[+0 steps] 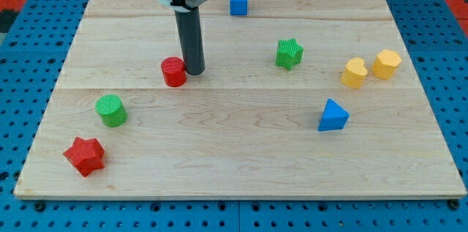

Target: Push the red circle to the right side of the red star

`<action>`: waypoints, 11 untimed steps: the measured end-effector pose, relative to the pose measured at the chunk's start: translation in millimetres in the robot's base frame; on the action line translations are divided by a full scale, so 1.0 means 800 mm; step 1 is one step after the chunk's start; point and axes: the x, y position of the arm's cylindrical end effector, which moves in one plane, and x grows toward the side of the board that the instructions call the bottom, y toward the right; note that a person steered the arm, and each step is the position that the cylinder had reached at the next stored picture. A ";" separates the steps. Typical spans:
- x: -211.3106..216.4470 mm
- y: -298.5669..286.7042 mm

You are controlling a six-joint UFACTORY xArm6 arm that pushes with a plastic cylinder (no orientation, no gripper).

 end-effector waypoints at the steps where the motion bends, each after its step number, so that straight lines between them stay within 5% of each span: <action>1: 0.037 0.004; 2: -0.017 -0.006; 5: -0.030 -0.114; 8: 0.121 -0.062; 11: 0.188 0.034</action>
